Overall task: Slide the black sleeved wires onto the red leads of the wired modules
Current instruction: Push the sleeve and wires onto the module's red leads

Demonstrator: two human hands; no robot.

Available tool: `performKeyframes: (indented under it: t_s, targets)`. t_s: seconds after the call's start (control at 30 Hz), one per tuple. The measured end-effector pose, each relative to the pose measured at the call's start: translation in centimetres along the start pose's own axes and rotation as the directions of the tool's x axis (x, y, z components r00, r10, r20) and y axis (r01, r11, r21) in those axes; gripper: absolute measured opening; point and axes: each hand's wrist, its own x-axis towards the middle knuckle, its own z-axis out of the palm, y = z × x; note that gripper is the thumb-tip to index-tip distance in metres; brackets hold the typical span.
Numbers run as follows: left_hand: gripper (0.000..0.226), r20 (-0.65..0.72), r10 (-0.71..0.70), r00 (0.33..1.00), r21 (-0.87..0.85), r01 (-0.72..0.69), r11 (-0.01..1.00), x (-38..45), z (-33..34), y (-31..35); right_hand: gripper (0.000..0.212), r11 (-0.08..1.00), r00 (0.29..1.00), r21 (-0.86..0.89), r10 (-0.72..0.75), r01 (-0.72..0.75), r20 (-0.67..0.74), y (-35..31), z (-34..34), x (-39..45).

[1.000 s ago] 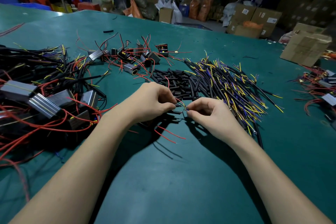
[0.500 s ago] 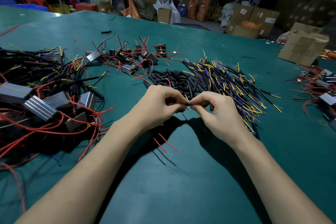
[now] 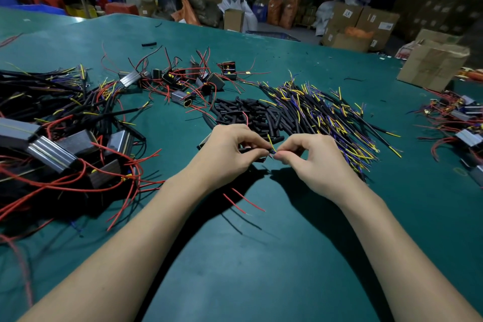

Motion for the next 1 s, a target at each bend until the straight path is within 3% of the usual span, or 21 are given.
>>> performKeyframes:
  t_s: [0.2,0.33,0.63,0.77,1.0]
  targets:
    - [0.005,-0.043,-0.003,0.999,-0.111,-0.002,0.994,0.02,0.13,0.02,0.007,0.996,0.996,0.000,-0.085,0.085,-0.031,0.28,-0.09,0.02]
    - [0.004,0.012,0.051,0.999,-0.034,-0.051,0.998,-0.06,0.05,0.03,0.006,0.990,0.992,-0.054,-0.128,0.128,-0.002,0.38,0.04,-0.04]
    - [0.003,-0.013,-0.058,0.998,-0.108,0.057,0.993,0.01,0.30,0.03,0.008,0.992,0.993,0.056,-0.113,0.114,-0.018,0.31,-0.23,-0.06]
    - [0.002,0.014,-0.067,0.998,-0.038,0.068,0.997,0.09,-0.35,-0.16,0.009,0.993,0.995,0.057,-0.099,0.099,0.001,0.51,-0.11,-0.12]
    - [0.008,-0.009,-0.054,0.998,0.003,0.054,0.999,0.03,-0.34,-0.22,0.022,0.973,0.972,0.046,-0.222,0.226,-0.071,0.81,0.26,0.04]
